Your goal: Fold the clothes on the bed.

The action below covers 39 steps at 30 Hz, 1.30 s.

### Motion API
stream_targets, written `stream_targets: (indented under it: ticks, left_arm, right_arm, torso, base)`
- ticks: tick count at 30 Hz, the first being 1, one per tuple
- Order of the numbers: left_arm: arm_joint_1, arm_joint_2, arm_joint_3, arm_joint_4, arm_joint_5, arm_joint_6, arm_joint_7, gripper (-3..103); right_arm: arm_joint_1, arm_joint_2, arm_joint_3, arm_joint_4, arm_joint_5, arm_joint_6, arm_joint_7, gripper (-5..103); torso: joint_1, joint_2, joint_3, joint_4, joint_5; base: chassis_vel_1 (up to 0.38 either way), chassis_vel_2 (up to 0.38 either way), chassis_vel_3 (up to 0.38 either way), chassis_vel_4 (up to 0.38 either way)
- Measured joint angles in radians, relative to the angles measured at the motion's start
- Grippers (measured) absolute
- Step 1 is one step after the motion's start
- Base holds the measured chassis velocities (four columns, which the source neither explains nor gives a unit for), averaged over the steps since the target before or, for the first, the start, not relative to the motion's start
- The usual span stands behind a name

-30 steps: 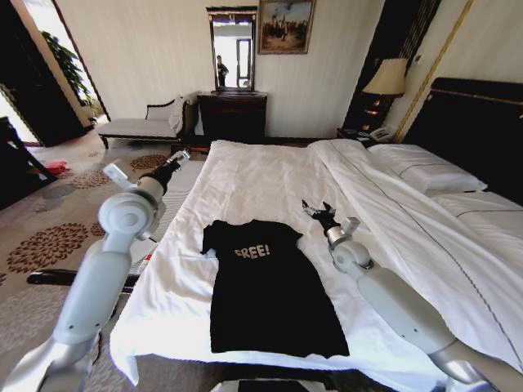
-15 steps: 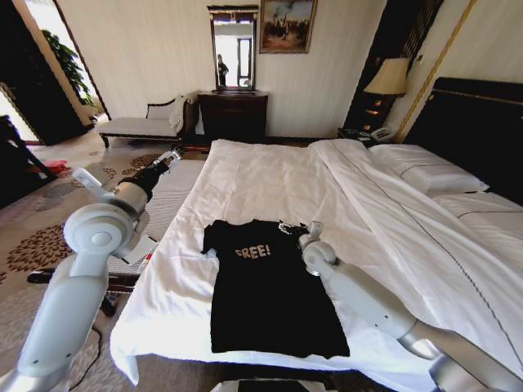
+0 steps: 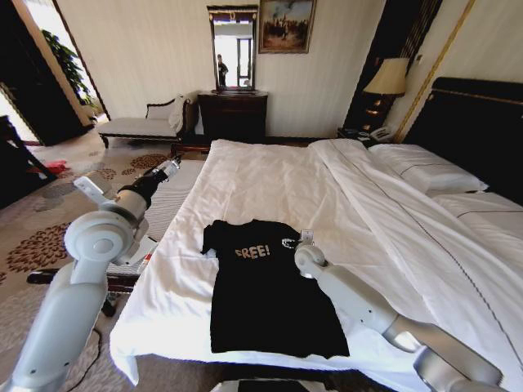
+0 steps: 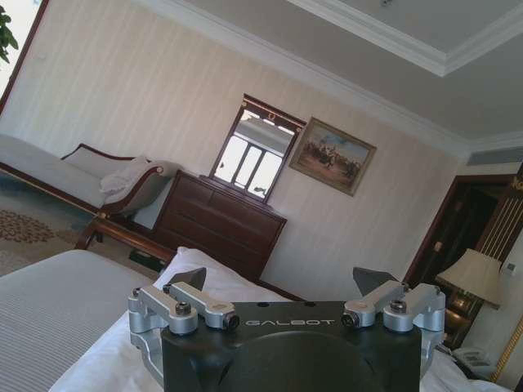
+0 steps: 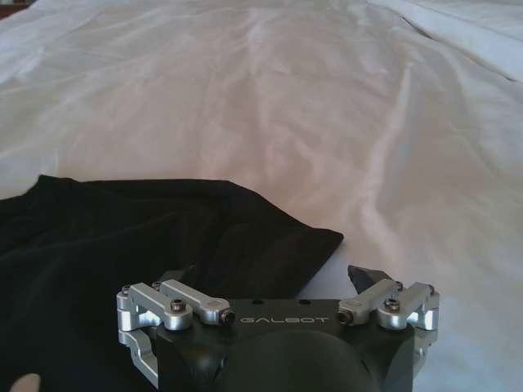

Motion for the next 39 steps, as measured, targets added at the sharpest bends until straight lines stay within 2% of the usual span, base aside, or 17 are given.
stream_targets:
  ticks: [4, 10, 18, 23, 28, 30, 39]
  left_arm:
    - [0.015, -0.001, -0.004, -0.007, 0.004, 0.002, 0.0, 100]
    - [0.038, 0.001, -0.018, -0.027, 0.008, 0.004, -0.001, 100]
    - [0.073, 0.006, -0.044, -0.046, 0.009, 0.01, -0.002, 100]
    - [0.091, 0.008, -0.06, -0.057, 0.009, 0.012, -0.002, 100]
    - [0.099, 0.011, -0.069, -0.063, 0.009, 0.012, -0.002, 100]
    - [0.105, 0.011, -0.074, -0.066, 0.009, 0.012, -0.002, 100]
    - [0.109, 0.005, -0.07, -0.068, 0.013, 0.013, -0.002, 100]
  right_arm:
    - [-0.012, -0.006, -0.001, 0.032, -0.024, 0.005, -0.002, 100]
    - [-0.04, -0.019, -0.037, 0.048, -0.122, 0.004, 0.001, 100]
    - [-0.041, -0.001, -0.045, 0.019, -0.133, 0.003, 0.003, 100]
    - [-0.044, 0.002, -0.063, 0.021, -0.139, -0.017, 0.03, 100]
    - [-0.044, 0.0, -0.08, -0.01, -0.211, -0.048, 0.073, 100]
    - [-0.038, -0.002, -0.071, -0.048, -0.254, -0.048, 0.091, 100]
    - [-0.018, -0.031, 0.008, -0.124, -0.309, -0.043, 0.126, 100]
  torso:
    - [0.0, 0.0, 0.0, -0.0002, 0.0]
    - [0.0, 0.0, 0.0, -0.0002, 0.0]
    - [0.0, 0.0, 0.0, -0.0001, 0.0001]
    - [0.0, 0.0, 0.0, 0.0, 0.0]
    - [0.0, 0.0, 0.0, -0.0001, 0.0001]
    - [0.0, 0.0, 0.0, 0.0001, 0.0003]
    - [0.0, 0.0, 0.0, -0.0002, 0.0003]
  base:
    - [0.0, 0.0, 0.0, 0.0]
    - [0.0, 0.0, 0.0, 0.0]
    - [0.0, 0.0, 0.0, 0.0]
    - [0.0, 0.0, 0.0, 0.0]
    - [0.0, 0.0, 0.0, 0.0]
    - [0.0, 0.0, 0.0, 0.0]
    - [0.0, 0.0, 0.0, 0.0]
